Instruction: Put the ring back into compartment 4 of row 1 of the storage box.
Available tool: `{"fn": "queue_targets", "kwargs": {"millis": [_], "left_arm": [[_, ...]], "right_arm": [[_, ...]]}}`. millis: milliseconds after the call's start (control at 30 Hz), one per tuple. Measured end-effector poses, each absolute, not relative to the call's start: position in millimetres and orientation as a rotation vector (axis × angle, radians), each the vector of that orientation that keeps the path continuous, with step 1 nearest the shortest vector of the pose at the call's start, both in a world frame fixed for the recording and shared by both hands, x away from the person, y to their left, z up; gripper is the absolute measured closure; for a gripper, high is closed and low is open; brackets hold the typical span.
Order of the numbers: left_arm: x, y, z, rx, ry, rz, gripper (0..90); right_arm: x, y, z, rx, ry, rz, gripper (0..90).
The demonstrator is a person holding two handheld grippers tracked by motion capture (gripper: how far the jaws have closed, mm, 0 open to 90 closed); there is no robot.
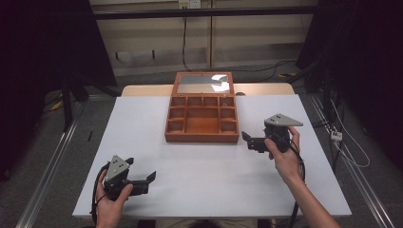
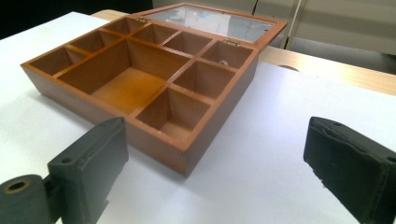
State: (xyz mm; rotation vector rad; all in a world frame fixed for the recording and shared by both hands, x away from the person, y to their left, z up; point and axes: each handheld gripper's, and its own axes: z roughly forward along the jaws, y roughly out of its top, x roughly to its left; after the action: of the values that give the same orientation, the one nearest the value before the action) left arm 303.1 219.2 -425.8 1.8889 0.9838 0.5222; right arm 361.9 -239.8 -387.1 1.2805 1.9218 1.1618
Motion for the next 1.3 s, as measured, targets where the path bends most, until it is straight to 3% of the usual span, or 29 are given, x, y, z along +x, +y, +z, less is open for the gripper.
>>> {"fn": "queue_targets", "kwargs": {"millis": [1300], "left_arm": [[301,221,-425,1.873,0.994,0.533,4.9]], "right_arm": [[285,-269,-416,1.33,1.887,1.163,5.0]]}}
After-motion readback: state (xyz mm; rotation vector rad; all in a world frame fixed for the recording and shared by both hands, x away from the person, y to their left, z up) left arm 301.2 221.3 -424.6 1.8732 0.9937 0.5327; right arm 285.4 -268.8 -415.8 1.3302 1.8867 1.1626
